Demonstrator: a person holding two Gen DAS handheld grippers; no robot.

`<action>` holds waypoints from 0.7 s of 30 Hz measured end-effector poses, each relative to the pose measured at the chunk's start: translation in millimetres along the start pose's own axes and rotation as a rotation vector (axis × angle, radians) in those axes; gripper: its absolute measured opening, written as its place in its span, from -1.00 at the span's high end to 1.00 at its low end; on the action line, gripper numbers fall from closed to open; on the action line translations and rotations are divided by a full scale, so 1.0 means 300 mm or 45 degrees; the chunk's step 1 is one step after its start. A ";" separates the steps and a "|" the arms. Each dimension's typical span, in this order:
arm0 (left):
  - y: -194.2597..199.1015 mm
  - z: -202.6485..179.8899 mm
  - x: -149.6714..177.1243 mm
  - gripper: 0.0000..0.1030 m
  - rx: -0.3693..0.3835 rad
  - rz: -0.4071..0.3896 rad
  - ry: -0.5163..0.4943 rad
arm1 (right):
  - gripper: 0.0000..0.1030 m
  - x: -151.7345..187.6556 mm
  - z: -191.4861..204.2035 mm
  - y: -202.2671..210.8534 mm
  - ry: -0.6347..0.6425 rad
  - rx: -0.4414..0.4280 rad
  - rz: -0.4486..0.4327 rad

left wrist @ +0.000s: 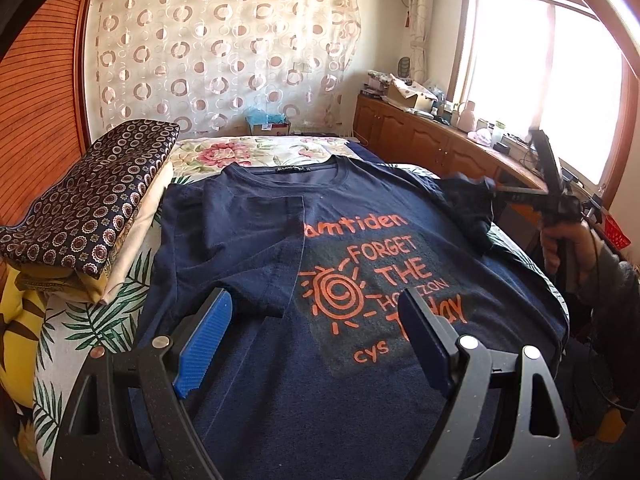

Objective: Fold small clothes

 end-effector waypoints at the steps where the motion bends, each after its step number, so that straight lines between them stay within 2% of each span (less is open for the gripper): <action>1: 0.000 0.001 -0.001 -0.67 0.000 0.000 0.002 | 0.87 -0.030 0.059 0.007 0.044 -0.034 -0.017; 5: 0.007 0.004 -0.002 -0.67 -0.005 -0.003 0.002 | 0.86 -0.099 0.274 0.006 0.172 -0.206 -0.028; 6: 0.010 0.006 -0.002 -0.67 -0.008 -0.003 0.001 | 0.77 -0.107 0.305 0.005 0.192 -0.214 -0.032; 7: 0.012 0.008 -0.002 -0.67 -0.010 -0.004 0.001 | 0.53 -0.116 0.332 0.003 0.212 -0.218 -0.034; 9: 0.017 0.012 -0.002 -0.67 -0.013 -0.008 0.000 | 0.38 -0.124 0.360 0.005 0.233 -0.233 -0.049; 12: 0.022 0.017 -0.002 -0.67 -0.015 -0.012 0.005 | 0.38 -0.103 0.329 0.011 0.221 -0.226 -0.055; 16: 0.018 0.021 0.000 -0.67 -0.012 -0.010 0.018 | 0.38 -0.008 0.245 -0.022 0.190 -0.156 0.038; 21: 0.015 0.016 0.004 -0.67 -0.008 -0.005 0.019 | 0.38 0.103 0.199 -0.046 0.135 -0.126 0.127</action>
Point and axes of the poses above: each gripper's, at about its wrist camera, not at the fingertips, and y roughly against the way its jaws point, z to its left, x to its underside, the point moved 8 cm from there along -y, roughly the way its jaws point, and after that the axes turned 11 degrees about -x, right-handed, at the moved point
